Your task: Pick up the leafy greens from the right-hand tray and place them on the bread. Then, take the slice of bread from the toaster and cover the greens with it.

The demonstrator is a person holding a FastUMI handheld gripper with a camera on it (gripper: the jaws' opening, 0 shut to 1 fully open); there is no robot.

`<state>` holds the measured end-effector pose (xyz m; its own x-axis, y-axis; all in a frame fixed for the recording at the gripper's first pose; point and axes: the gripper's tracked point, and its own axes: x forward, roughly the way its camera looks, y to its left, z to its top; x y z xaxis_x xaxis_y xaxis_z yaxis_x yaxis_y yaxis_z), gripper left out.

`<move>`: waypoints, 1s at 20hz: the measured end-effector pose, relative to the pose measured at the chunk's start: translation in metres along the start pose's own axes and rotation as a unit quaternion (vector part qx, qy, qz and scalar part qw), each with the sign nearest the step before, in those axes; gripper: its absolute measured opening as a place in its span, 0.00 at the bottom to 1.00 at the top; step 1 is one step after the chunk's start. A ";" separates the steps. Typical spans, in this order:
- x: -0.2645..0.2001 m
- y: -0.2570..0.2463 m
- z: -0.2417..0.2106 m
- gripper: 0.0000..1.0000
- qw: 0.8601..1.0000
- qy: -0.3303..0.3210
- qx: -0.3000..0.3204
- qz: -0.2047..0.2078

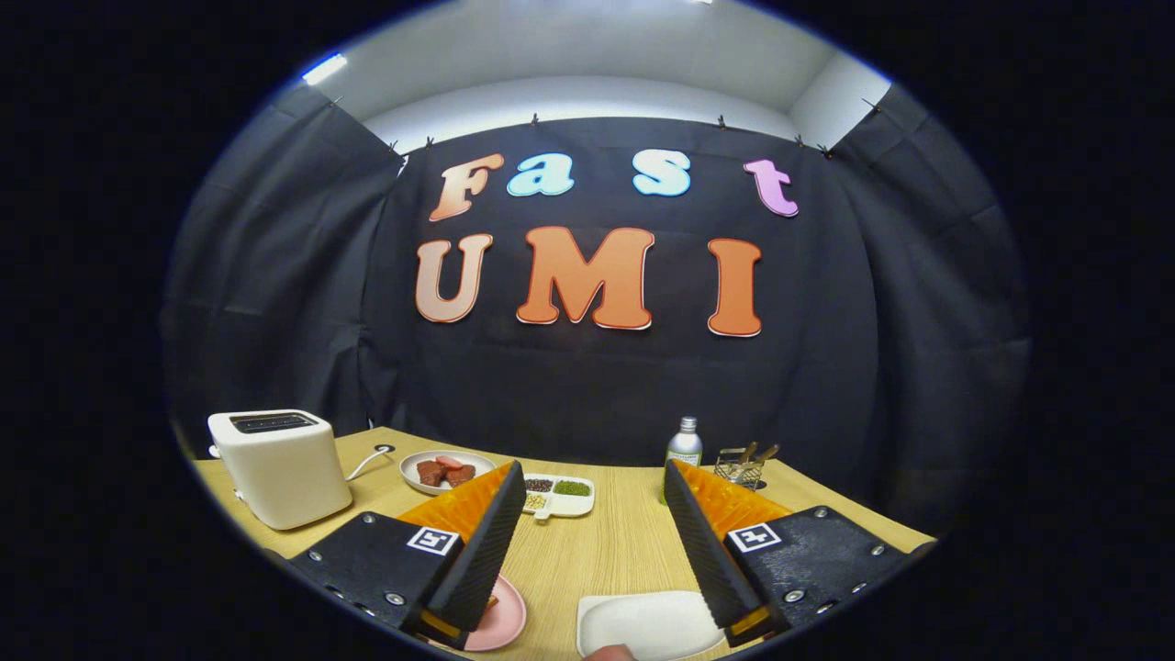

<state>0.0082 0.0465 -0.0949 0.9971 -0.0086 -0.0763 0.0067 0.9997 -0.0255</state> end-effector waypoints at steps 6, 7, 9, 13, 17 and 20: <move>-0.004 0.002 0.005 0.92 1.000 -0.018 -0.005 -0.016; -0.004 0.003 0.009 0.92 1.000 -0.022 -0.007 -0.015; -0.004 0.003 0.015 0.92 0.999 -0.027 -0.011 -0.016; -0.008 0.007 0.024 0.93 0.999 -0.034 -0.013 -0.016; -0.011 0.016 0.034 0.93 0.999 -0.039 0.000 -0.003; -0.009 0.020 0.033 0.93 0.999 -0.036 0.012 -0.003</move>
<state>0.0015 0.0672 -0.0622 0.9999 -0.0128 -0.0040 0.0128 0.9999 -0.0013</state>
